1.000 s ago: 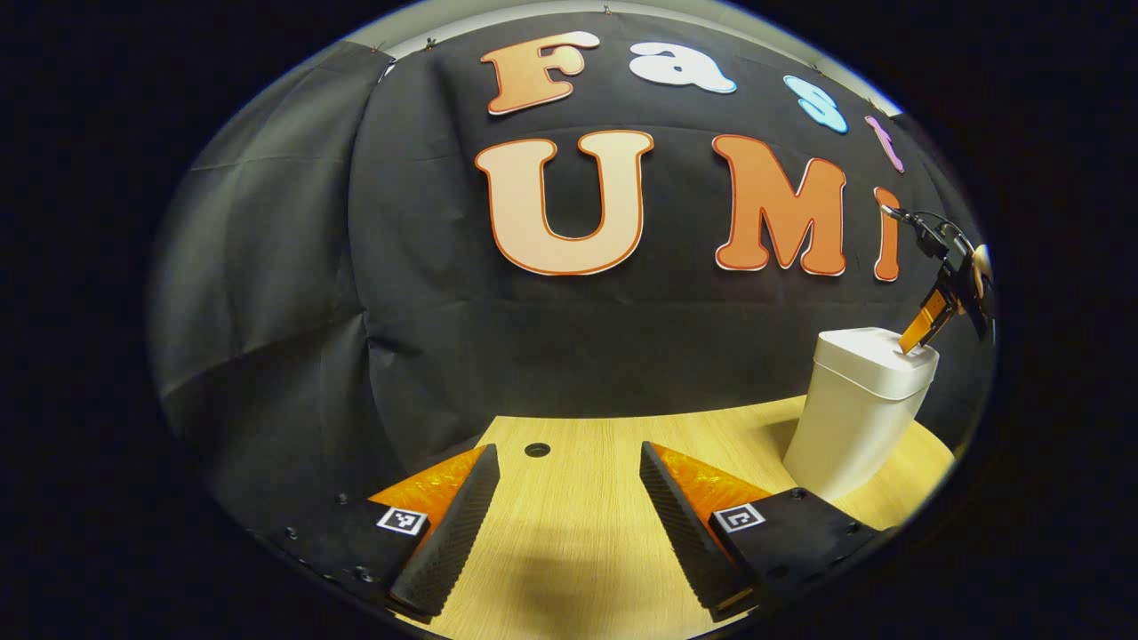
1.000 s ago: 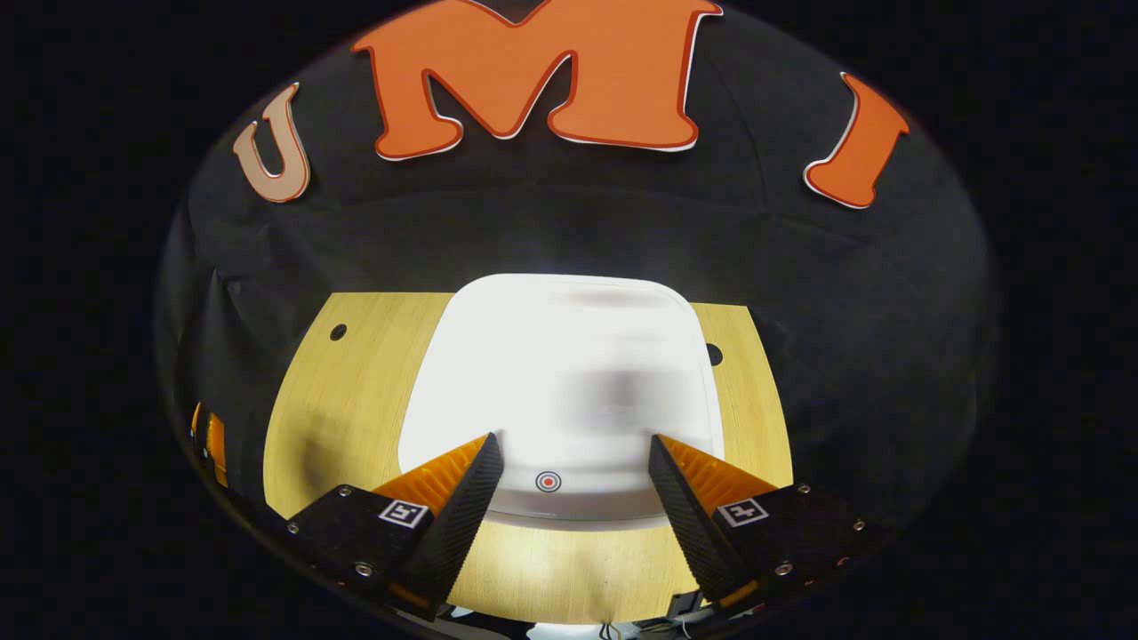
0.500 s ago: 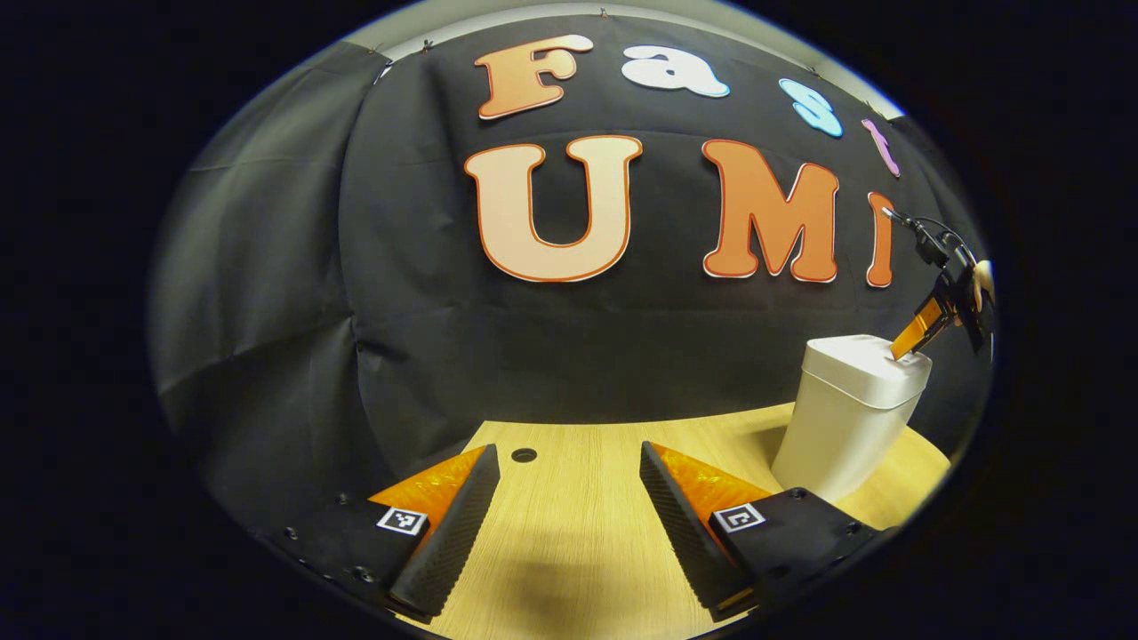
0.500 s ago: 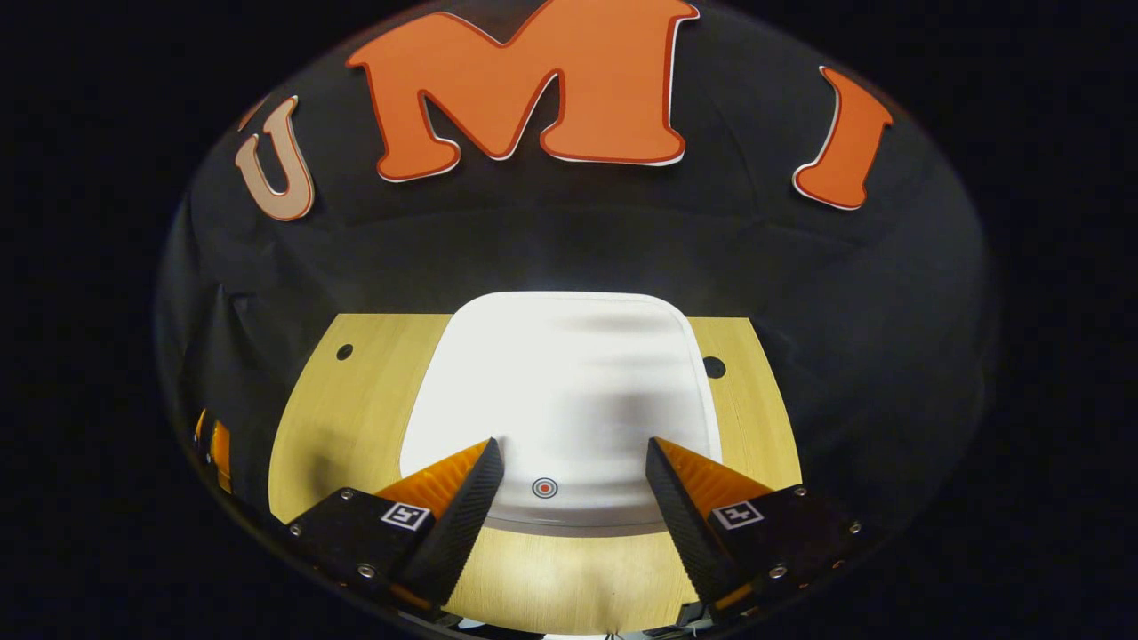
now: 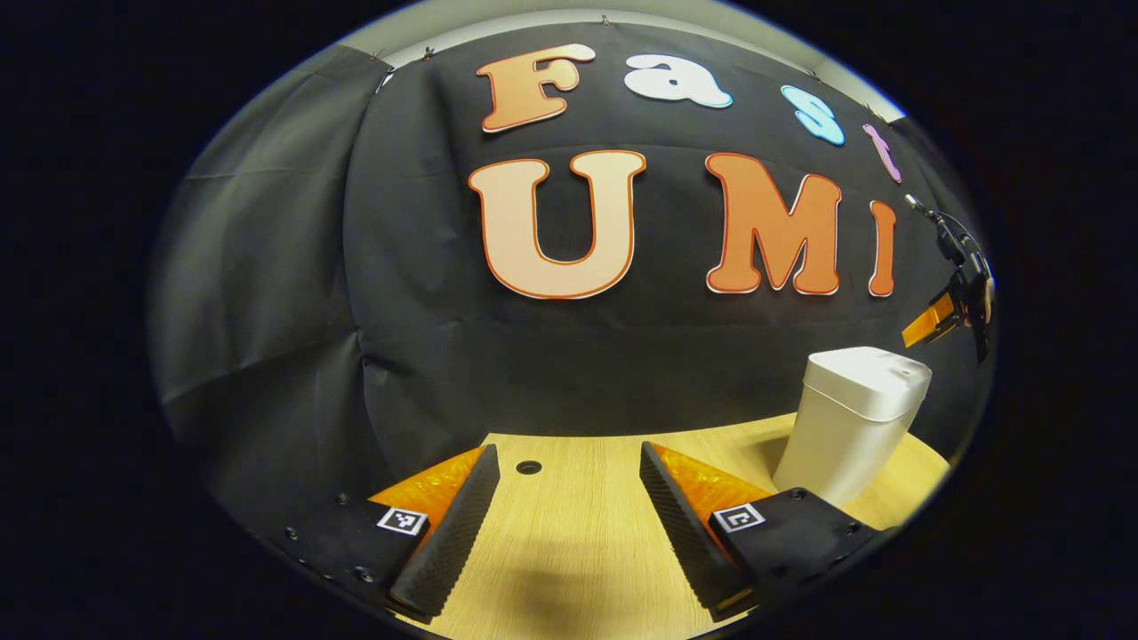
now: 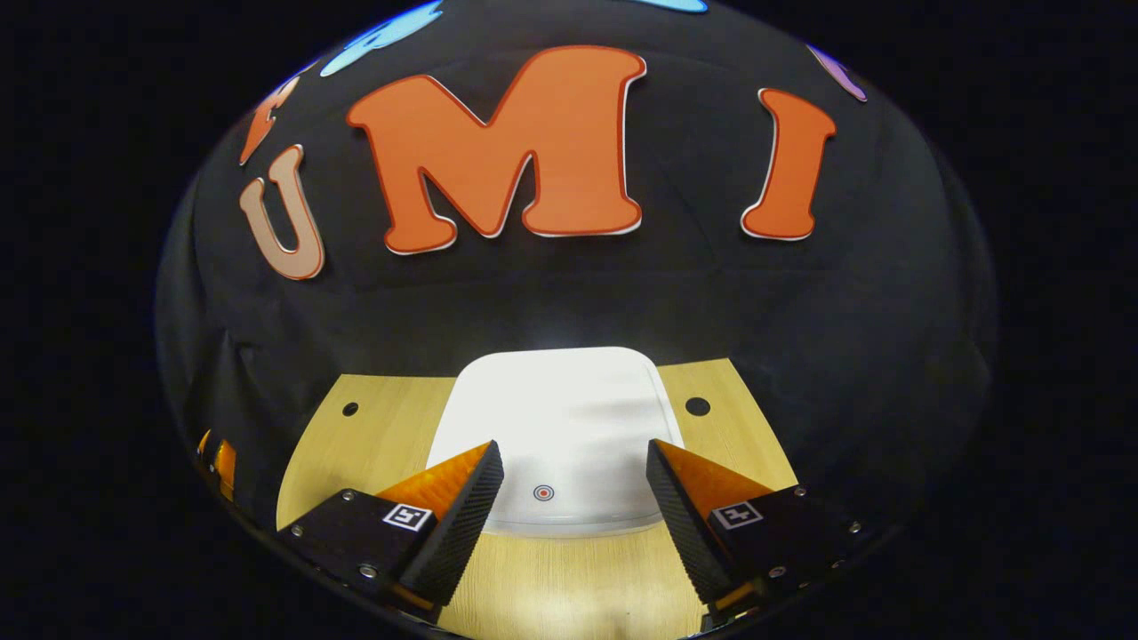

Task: Press the lid of the desktop garbage bin to open it, pick up the crumpled paper on the desktop and throw it into the bin, then pick up the pop can on the desktop and drop it into the bin, and finally close the garbage bin lid.

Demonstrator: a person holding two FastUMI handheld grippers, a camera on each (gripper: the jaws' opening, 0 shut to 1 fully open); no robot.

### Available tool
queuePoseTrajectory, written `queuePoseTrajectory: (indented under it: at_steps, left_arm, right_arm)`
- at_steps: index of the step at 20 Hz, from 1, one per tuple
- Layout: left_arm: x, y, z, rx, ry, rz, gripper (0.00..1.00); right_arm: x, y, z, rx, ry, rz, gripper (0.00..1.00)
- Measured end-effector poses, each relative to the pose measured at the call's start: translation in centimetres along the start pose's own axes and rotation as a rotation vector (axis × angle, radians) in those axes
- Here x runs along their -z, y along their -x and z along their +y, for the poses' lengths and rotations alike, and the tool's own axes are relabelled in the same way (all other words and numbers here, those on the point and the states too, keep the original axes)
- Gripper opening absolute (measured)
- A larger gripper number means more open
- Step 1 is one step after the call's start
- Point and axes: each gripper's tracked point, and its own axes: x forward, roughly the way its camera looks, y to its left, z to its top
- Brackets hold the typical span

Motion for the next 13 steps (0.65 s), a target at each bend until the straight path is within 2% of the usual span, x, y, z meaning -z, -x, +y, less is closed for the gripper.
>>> queuePoseTrajectory:
  at_steps: [4,7,13]
  left_arm:
    - [-0.2,0.0,0.1,-0.002,0.008,-0.008,1.0]
    - [0.0,0.0,0.0,0.002,0.014,-0.005,1.0]
    - [0.2,0.0,0.0,0.002,0.022,-0.004,1.0]
  right_arm:
    - [0.9,2.9,1.3,-0.026,-0.003,-0.13,0.98]
    - [2.6,5.4,1.3,-0.018,-0.025,-0.213,0.98]
    - [5.6,8.1,0.3,0.059,-0.08,-0.336,0.98]
